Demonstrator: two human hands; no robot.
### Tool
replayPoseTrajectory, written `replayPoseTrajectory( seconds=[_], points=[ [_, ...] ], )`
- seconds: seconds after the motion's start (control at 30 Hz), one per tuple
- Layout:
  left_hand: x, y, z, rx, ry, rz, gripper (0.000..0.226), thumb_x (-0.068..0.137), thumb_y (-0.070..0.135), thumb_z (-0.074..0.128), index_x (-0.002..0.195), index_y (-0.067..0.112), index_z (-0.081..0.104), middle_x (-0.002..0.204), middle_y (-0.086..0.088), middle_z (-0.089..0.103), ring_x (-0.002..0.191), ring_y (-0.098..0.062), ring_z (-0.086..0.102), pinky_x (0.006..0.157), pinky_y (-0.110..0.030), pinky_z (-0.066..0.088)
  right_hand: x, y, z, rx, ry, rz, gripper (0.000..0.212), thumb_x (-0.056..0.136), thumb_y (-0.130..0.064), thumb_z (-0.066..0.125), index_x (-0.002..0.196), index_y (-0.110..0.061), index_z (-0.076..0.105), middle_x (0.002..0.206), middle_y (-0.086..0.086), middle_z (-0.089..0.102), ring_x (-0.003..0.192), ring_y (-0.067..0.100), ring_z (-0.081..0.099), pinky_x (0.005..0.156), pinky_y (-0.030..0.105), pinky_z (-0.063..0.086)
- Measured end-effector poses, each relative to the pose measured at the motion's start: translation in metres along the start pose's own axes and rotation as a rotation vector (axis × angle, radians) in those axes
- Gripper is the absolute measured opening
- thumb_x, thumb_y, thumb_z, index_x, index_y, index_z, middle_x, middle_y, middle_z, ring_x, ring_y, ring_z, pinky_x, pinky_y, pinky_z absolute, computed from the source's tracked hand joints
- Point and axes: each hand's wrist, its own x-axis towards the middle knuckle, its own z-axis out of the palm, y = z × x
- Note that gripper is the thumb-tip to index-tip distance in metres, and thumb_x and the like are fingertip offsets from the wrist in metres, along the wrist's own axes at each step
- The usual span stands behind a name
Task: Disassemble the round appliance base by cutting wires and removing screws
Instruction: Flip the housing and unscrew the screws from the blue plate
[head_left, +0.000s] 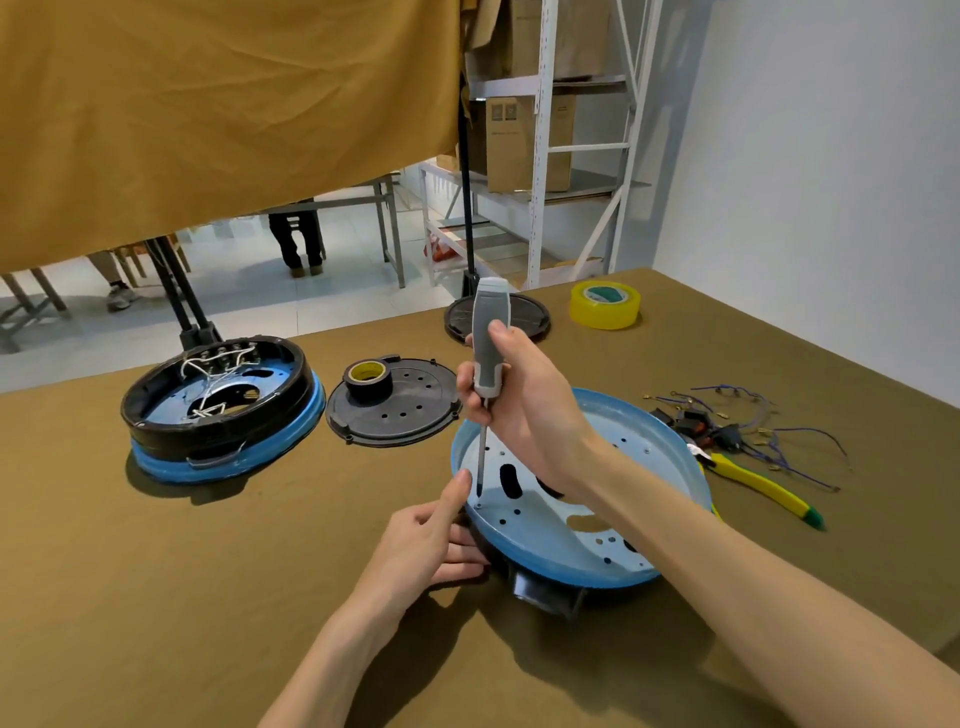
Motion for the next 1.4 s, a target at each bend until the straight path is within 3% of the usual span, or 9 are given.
replayPoseTrajectory(
  seconds=[0.43,0.63,0.73,0.9,1.03,1.13,1.2,1.3,1.4],
  points=[
    [0.001,-0.004,0.001,0.026,-0.017,0.02,0.083,0.068,0.085,0.056,0.108,0.015,0.073,0.088,-0.009,0.079,0.083,-0.021,0.078,0.071,-0.029,0.063,-0.011,0.006,0.004,-0.096,-0.018,-0.01,0.021,0.105,-0.034,0.048,0.097,-0.015,0.044,0.075,0.009,0.059,0.062,0.018,0.047,0.06,0.029,0.034],
    [0.001,-0.003,0.003,0.035,-0.002,0.023,0.085,0.067,0.085,0.055,0.109,0.014,0.073,0.086,-0.009,0.079,0.08,-0.02,0.078,0.071,-0.03,0.063,-0.017,-0.002,0.004,-0.325,0.009,-0.17,0.025,0.095,-0.017,0.067,0.11,-0.006,0.051,0.092,0.013,0.069,0.082,0.025,0.069,0.082,0.039,0.057],
    [0.0,-0.002,0.003,0.052,-0.003,0.026,0.082,0.066,0.085,0.053,0.109,0.018,0.073,0.086,-0.006,0.08,0.081,-0.018,0.078,0.071,-0.028,0.063,-0.019,-0.012,0.01,-0.34,0.02,-0.225,0.034,0.095,-0.007,0.069,0.121,-0.005,0.048,0.101,0.018,0.068,0.076,0.02,0.069,0.075,0.031,0.058],
    [0.0,-0.003,0.002,0.054,0.003,0.028,0.079,0.07,0.083,0.053,0.108,0.018,0.075,0.086,-0.006,0.08,0.081,-0.019,0.079,0.071,-0.029,0.063,-0.016,-0.022,0.022,-0.289,0.098,-0.25,0.043,0.091,-0.04,0.069,0.115,-0.011,0.048,0.087,0.001,0.069,0.06,0.014,0.06,0.056,0.026,0.054],
    [0.0,-0.003,0.004,0.059,0.014,0.02,0.077,0.071,0.082,0.054,0.106,0.017,0.075,0.085,-0.006,0.08,0.08,-0.018,0.079,0.07,-0.028,0.063,-0.011,-0.023,0.023,-0.333,0.065,-0.201,0.05,0.083,-0.05,0.064,0.108,-0.007,0.057,0.087,-0.003,0.072,0.071,0.012,0.068,0.067,0.028,0.058],
    [0.0,-0.003,0.003,0.058,0.02,0.026,0.078,0.069,0.083,0.054,0.106,0.018,0.075,0.084,-0.005,0.08,0.079,-0.018,0.079,0.067,-0.026,0.062,-0.008,-0.029,0.017,-0.244,0.008,-0.145,0.036,0.1,-0.04,0.057,0.11,-0.008,0.068,0.09,0.003,0.07,0.077,0.015,0.067,0.074,0.034,0.056],
    [0.0,-0.003,0.002,0.056,0.02,0.028,0.079,0.067,0.084,0.055,0.106,0.018,0.075,0.084,-0.005,0.08,0.079,-0.018,0.079,0.067,-0.027,0.062,-0.008,-0.031,0.017,-0.153,-0.015,-0.112,0.034,0.103,-0.037,0.051,0.117,-0.01,0.064,0.084,0.003,0.066,0.07,0.016,0.062,0.067,0.032,0.054],
    [0.0,-0.004,0.002,0.05,0.019,0.027,0.081,0.067,0.085,0.056,0.107,0.016,0.075,0.085,-0.007,0.08,0.081,-0.02,0.079,0.069,-0.028,0.063,-0.008,-0.028,0.02,-0.164,0.028,-0.148,0.039,0.092,-0.04,0.069,0.111,-0.012,0.05,0.077,0.004,0.058,0.056,0.015,0.053,0.051,0.028,0.047],
    [0.0,-0.004,0.003,0.055,0.022,0.03,0.082,0.066,0.085,0.055,0.106,0.017,0.075,0.085,-0.006,0.08,0.08,-0.019,0.079,0.068,-0.027,0.063,-0.009,-0.024,0.02,-0.246,0.08,-0.254,0.041,0.083,-0.039,0.079,0.095,-0.012,0.052,0.068,0.003,0.059,0.055,0.017,0.056,0.053,0.028,0.051]
  ],
)
